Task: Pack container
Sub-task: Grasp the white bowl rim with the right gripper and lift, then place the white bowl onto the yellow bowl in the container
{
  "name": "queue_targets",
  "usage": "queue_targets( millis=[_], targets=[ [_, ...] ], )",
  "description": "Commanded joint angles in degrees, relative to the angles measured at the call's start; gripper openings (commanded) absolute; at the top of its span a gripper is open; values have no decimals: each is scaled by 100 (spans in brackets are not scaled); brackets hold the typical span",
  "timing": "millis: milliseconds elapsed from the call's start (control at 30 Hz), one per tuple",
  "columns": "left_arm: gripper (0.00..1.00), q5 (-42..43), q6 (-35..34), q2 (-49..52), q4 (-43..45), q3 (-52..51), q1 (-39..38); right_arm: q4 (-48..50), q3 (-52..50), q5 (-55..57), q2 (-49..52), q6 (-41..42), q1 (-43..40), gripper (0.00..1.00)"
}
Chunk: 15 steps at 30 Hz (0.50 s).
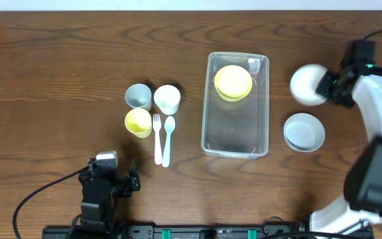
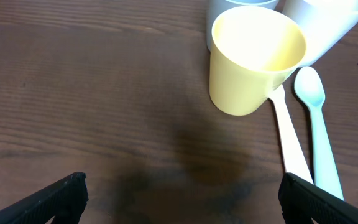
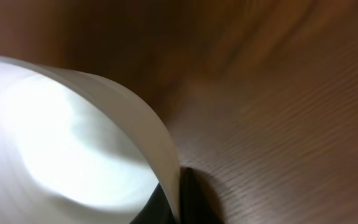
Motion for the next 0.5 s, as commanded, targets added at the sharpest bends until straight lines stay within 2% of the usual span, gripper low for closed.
queue_targets(
  millis=[0, 133, 233, 333, 467],
  targets=[
    [98, -4, -44, -33, -7, -63, 28, -46, 605, -308, -1174, -133, 345, 1],
    [98, -4, -44, -33, -7, -63, 28, -343, 822, -970, -1808, -92, 1102, 1],
    [98, -4, -44, -33, -7, -66, 28, -487, 813, -997, -1880, -2, 1895, 1],
    [98, -4, -44, -33, -7, -66, 28, -334, 723, -555, -1576, 24, 2662, 1],
    [98, -4, -44, -33, -7, -66, 28, -50, 710, -15, -745, 201, 3154, 1]
  ],
)
